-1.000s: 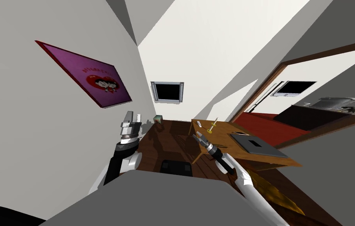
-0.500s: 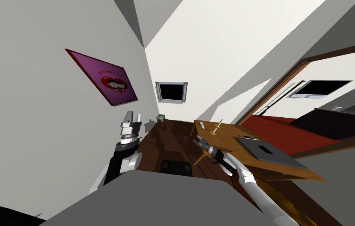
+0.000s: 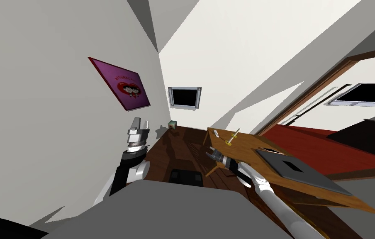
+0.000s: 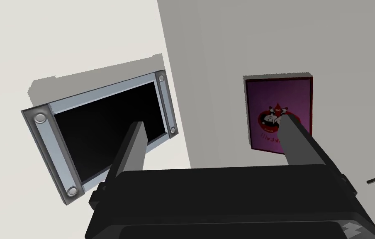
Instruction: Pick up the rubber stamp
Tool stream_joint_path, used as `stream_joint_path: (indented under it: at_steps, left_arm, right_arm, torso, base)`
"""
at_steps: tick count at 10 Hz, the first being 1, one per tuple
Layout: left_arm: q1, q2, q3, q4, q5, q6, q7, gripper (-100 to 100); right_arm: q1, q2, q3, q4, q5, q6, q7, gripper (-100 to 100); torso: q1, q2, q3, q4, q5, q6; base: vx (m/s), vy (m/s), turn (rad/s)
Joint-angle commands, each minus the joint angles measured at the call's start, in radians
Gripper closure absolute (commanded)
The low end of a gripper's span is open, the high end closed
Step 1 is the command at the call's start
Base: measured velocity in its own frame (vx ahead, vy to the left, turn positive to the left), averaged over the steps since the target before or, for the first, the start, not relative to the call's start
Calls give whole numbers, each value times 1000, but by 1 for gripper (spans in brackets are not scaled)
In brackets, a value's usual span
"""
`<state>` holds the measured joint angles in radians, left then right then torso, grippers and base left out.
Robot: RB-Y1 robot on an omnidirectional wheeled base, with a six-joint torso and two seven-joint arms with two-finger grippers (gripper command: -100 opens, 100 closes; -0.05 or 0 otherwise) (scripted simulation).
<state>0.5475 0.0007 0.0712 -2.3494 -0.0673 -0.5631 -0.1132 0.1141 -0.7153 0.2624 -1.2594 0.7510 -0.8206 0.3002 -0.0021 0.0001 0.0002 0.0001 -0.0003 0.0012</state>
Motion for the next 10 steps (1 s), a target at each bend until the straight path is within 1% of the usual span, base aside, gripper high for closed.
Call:
stream_joint_path:
  at_steps: [1, 2, 3, 4, 5, 6, 7, 8, 9, 10]
  left_arm:
    - [0, 0, 0, 0, 0, 0, 0, 0]
    - [0, 0, 0, 0, 0, 0, 0, 0]
    - [0, 0, 0, 0, 0, 0, 0, 0]
    - [0, 0, 0, 0, 0, 0, 0, 0]
    - [0, 0, 0, 0, 0, 0, 0, 0]
    - [0, 0, 0, 0, 0, 0, 0, 0]
    - [0, 0, 0, 0, 0, 0, 0, 0]
    - [0, 0, 0, 0, 0, 0, 0, 0]
    - [0, 0, 0, 0, 0, 0, 0, 0]
    - [0, 0, 0, 0, 0, 0, 0, 0]
  right_arm:
    - [-18, -37, 30, 50, 49, -9, 16, -100]
    - [-18, -37, 30, 73, 49, -9, 16, -100]
    - [-38, -66, 58, 100, 91, -16, 30, -100]
    - [-38, -66, 58, 131, 91, -16, 30, -100]
    - [-57, -92, 86, 184, 132, -20, 43, -100]
    - [-74, -118, 114, 215, 164, -23, 57, -100]
    - [-74, -118, 114, 249, 172, -23, 57, -100]
    - [-74, -118, 114, 249, 172, -23, 57, -100]
    - [-90, -141, 142, 286, 209, -24, 70, -100]
    - [-90, -141, 142, 304, 209, -24, 70, -100]
  torso:
    - [0, 0, 0, 0, 0, 0]
    - [0, 0, 0, 0, 0, 0]
    - [0, 0, 0, 0, 0, 0]
    - [-1, -1, 0, 0, 0, -1]
    - [-1, 0, 0, 0, 0, 0]
    - [-1, -1, 0, 0, 0, 0]
    - [-2, -1, -1, 0, 0, 0]
    - [-2, -1, 0, 0, 0, 1]
    - [-1, 0, 0, 0, 0, 0]
    - [-1, 0, 0, 0, 0, 0]
  base:
    - [-2, -15, 188]
    - [2, -18, 93]
    - [4, -28, 189]
    - [3, -31, 98]
    - [7, -27, 163]
    - [12, -40, 283]
    - [9, -45, 89]
    - [2, -24, -35]
    - [1, -24, 151]
    - [3, -32, 95]
